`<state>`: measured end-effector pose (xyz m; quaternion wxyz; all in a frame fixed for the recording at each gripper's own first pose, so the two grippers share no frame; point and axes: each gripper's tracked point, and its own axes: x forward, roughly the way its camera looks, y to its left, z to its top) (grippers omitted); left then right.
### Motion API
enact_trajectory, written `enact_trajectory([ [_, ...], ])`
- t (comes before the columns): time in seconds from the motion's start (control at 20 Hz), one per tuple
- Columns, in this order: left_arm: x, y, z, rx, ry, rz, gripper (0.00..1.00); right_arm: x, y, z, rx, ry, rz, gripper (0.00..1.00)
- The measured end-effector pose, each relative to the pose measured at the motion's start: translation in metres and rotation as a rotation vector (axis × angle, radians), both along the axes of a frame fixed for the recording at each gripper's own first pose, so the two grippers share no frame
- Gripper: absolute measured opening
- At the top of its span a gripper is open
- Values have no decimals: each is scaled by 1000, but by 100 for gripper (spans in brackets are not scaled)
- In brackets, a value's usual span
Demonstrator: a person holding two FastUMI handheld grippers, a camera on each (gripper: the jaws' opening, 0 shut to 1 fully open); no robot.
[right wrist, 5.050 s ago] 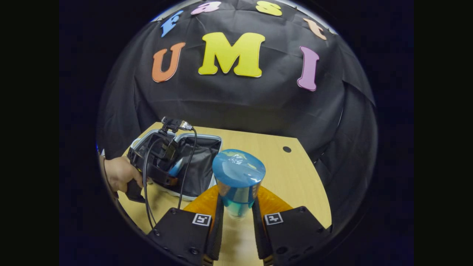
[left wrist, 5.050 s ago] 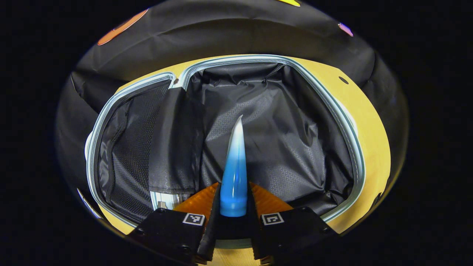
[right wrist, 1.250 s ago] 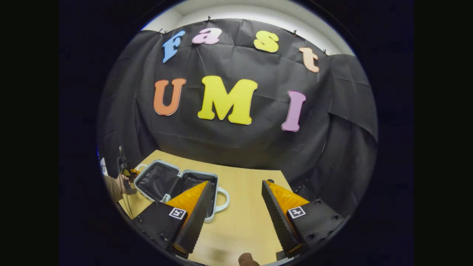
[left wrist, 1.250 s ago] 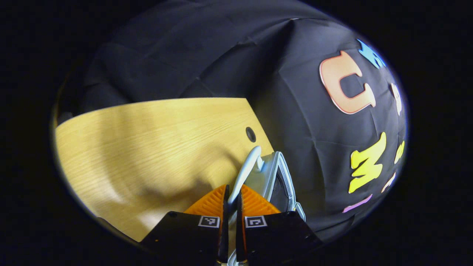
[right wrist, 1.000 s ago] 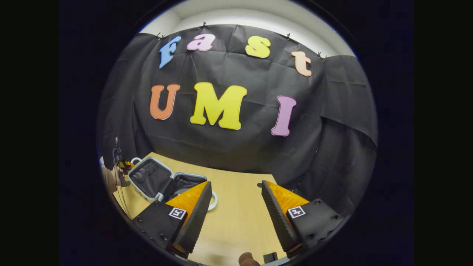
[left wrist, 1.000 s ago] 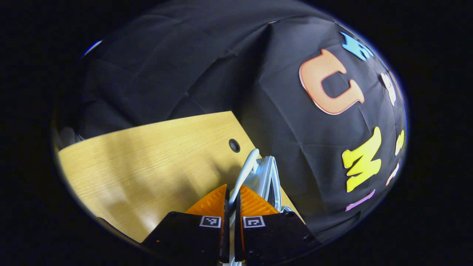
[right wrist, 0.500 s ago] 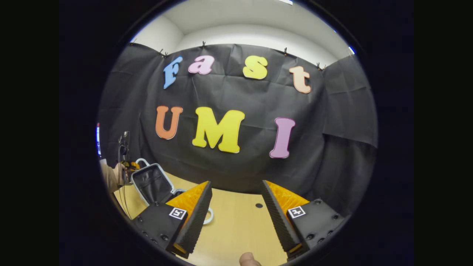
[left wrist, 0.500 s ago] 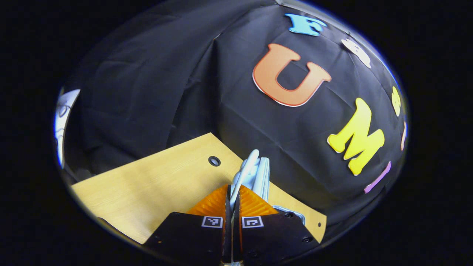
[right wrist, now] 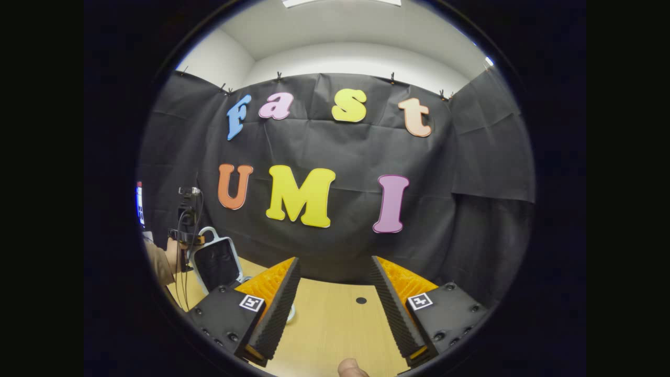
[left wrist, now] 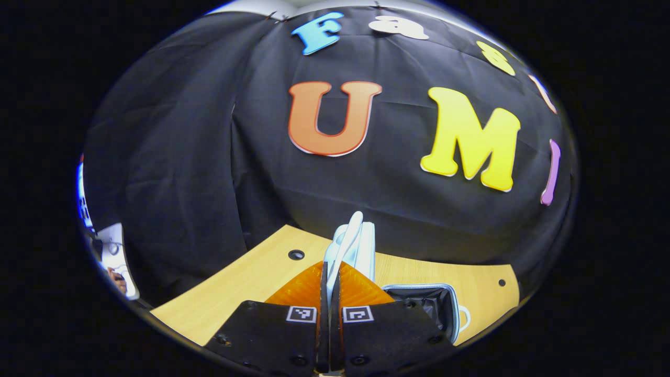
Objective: First open the suitcase, pack the skin care products into it, and then close the suitcase.
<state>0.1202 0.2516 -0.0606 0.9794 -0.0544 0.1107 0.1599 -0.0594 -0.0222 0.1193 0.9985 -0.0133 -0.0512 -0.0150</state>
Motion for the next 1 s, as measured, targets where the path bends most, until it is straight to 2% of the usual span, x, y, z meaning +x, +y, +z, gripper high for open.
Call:
enact_trajectory([
  [0.15,3,-34,8,96,-11,-35,4,-2,-9,-9,-3,16,-1,81],
  [0.35,0,-70,9,136,-30,-39,5,-10,-14,-25,1,33,-12,81],
  [0.5,-1,-114,3,168,-36,-89,5,-12,-20,-34,9,53,-13,81],
  [0.7,-3,-164,-16,158,-31,-130,5,-18,-26,-38,-5,55,-22,81],
  [1.0,5,-231,-55,247,22,-213,5,-28,-40,-48,-15,52,-38,81],
])
